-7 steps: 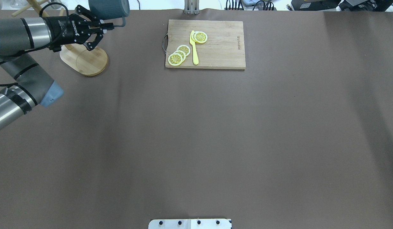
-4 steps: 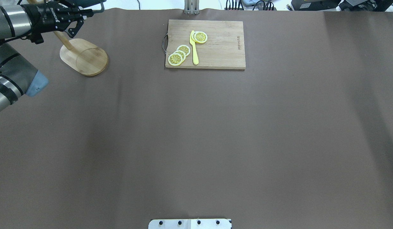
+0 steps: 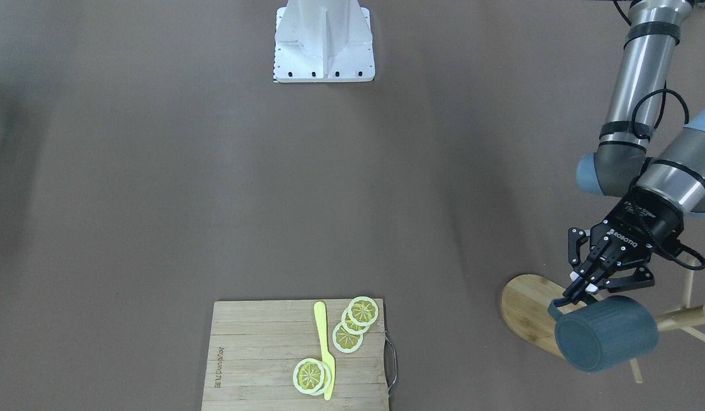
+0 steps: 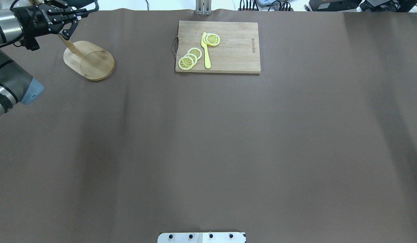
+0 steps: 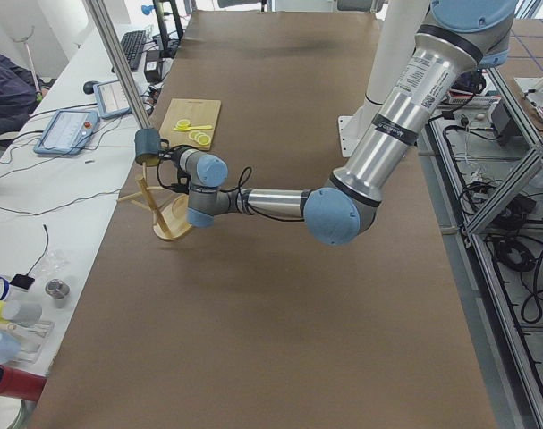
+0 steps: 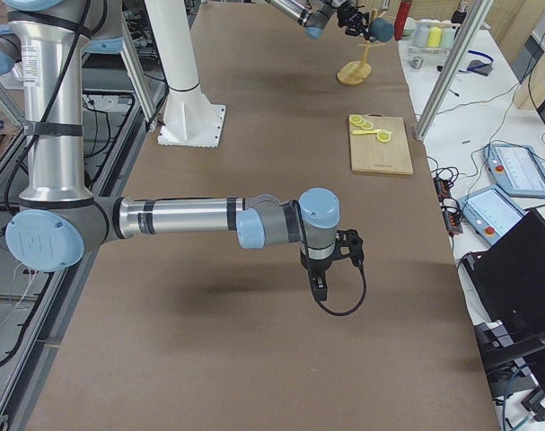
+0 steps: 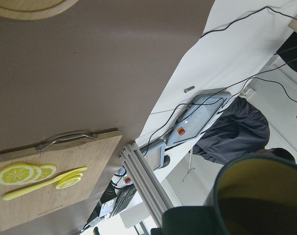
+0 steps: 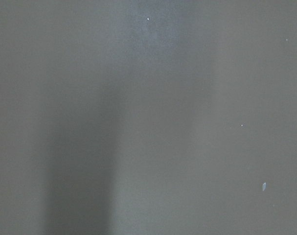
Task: Hang cup on storage rack
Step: 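Hook the mug handle onto a stand branch with the left gripper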
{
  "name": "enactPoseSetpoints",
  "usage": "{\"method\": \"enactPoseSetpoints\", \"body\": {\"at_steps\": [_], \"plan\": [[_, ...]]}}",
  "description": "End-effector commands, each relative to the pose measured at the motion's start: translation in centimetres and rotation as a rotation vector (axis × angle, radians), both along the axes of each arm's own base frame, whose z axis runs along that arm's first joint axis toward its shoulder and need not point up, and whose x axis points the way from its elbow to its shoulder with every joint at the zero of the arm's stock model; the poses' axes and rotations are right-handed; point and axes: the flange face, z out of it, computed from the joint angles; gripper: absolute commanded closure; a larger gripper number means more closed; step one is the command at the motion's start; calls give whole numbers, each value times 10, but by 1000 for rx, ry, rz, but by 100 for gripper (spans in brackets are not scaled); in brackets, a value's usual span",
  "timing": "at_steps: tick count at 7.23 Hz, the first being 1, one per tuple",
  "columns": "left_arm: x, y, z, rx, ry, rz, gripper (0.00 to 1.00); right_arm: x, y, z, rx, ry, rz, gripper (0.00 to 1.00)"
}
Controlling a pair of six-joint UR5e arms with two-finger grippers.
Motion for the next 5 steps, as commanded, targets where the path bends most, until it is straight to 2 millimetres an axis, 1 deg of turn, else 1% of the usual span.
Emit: {"method": "enactPoseSetpoints", "body": {"at_steps": [1, 2, 3, 5], "plan": [[-5, 1, 8, -11, 10, -4, 100, 0, -2, -1, 5, 13, 1, 0], [-12, -1, 10, -16, 9, -13, 100, 1, -2, -2, 7, 13, 3, 0], [-13, -2, 12, -19, 7, -14, 100, 1, -1, -5, 13, 14, 3, 0], [-21, 8, 39, -17, 8, -17, 100, 1, 0, -6, 16, 17, 4, 0]]}}
